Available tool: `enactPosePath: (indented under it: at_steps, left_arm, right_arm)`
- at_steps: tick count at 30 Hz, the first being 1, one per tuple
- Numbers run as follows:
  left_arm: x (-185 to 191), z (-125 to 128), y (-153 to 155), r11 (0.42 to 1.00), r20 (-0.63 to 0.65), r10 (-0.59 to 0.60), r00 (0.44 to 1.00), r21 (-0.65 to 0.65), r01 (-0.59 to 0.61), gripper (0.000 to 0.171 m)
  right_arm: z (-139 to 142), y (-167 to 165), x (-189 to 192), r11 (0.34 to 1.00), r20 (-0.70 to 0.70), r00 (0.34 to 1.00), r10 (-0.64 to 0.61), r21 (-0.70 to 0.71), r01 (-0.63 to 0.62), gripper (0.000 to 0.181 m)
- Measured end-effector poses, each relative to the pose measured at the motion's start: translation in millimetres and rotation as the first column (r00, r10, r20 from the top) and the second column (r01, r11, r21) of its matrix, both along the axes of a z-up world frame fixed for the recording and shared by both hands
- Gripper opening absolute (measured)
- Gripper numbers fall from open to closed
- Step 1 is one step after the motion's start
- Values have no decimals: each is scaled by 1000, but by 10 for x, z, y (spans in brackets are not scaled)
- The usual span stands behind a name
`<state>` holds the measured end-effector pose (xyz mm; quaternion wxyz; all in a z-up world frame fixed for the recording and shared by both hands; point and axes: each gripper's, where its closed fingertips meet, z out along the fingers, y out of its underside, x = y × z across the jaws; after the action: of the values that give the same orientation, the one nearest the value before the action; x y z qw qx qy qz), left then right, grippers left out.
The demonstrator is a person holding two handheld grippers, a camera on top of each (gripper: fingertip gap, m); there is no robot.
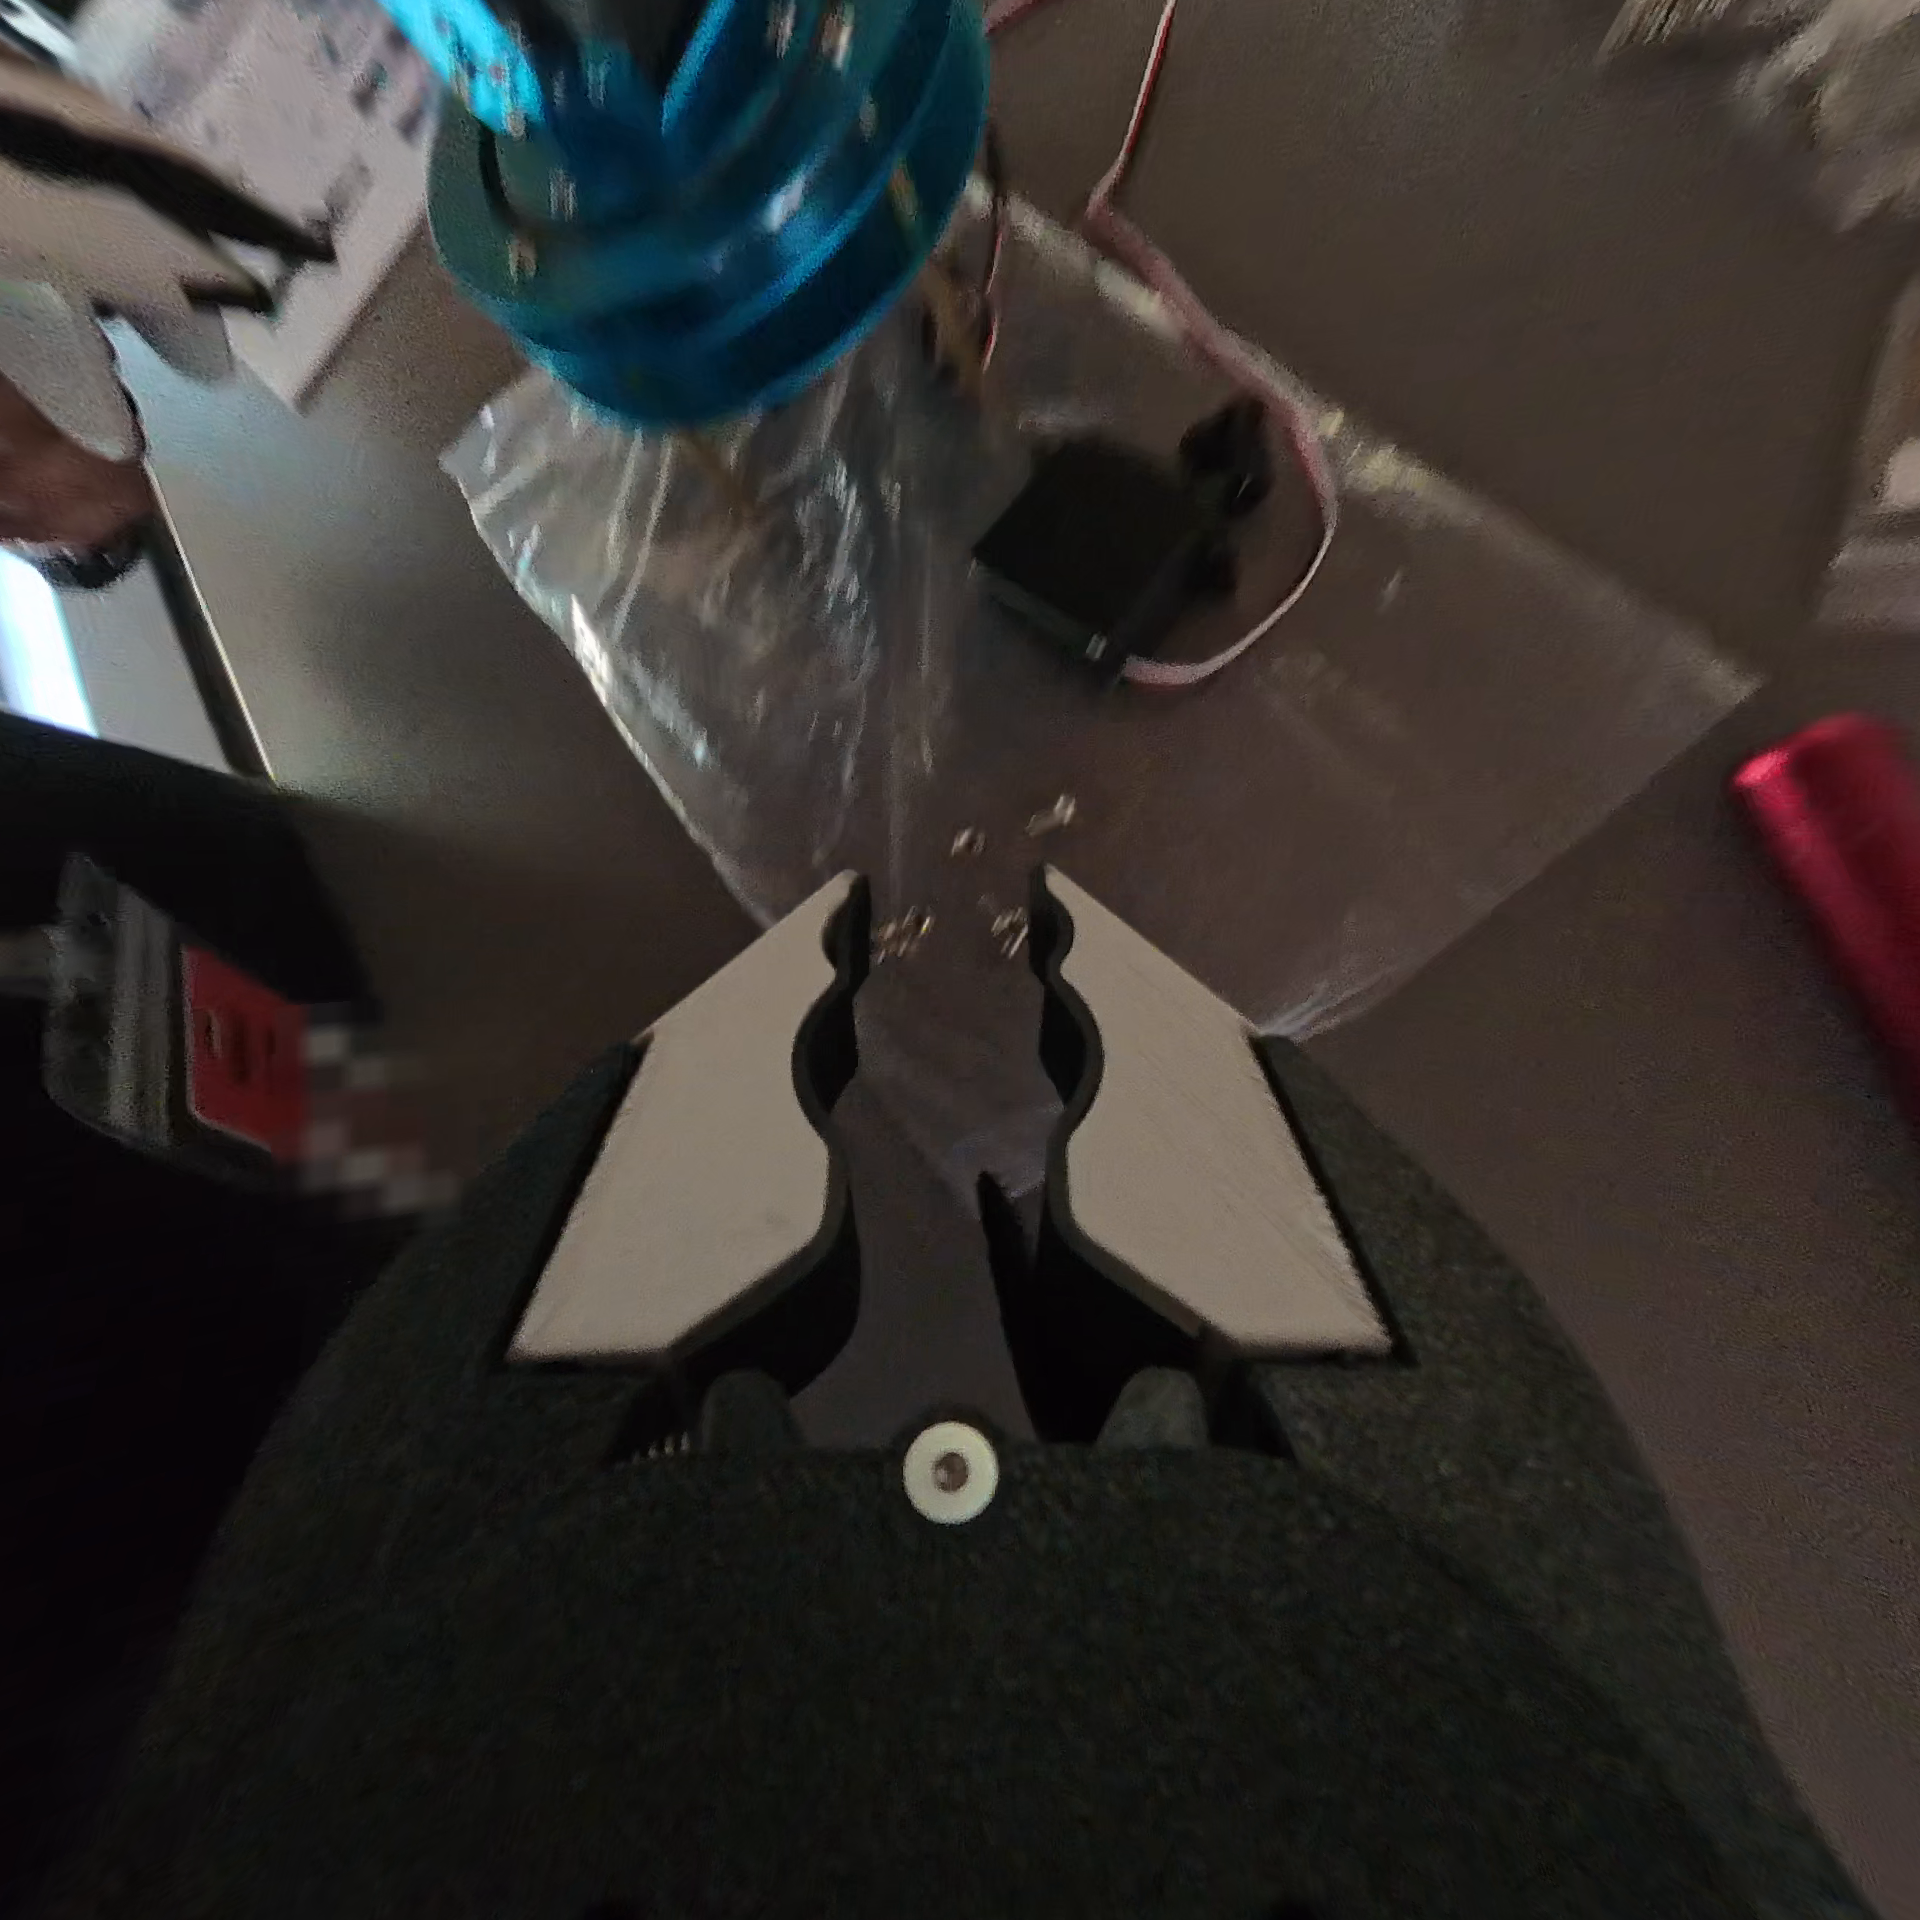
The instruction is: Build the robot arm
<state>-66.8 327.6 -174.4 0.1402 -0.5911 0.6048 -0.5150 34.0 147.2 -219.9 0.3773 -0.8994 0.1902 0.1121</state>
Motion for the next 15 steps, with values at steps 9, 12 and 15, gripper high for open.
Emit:
enactPosePath:
  at_steps: [9, 12, 15]
  left_arm:
    - [-18, -37, -411, 993, -16, -118, 993, 8, 119, 20]
    - [-5, -35, -456, 990, -18, -139, 990, 32, 139, 20]
    - [15, 7, -440, 989, -6, -137, 991, 49, 137, 20]
  right_arm:
    - [-111, -225, -172, 993, 119, 987, -105, -41, 111, 25]
    - [-164, -300, -144, 989, 151, 982, -113, -81, 126, 25]
    - [-153, -414, -16, 984, 202, 972, -124, -102, 146, 24]
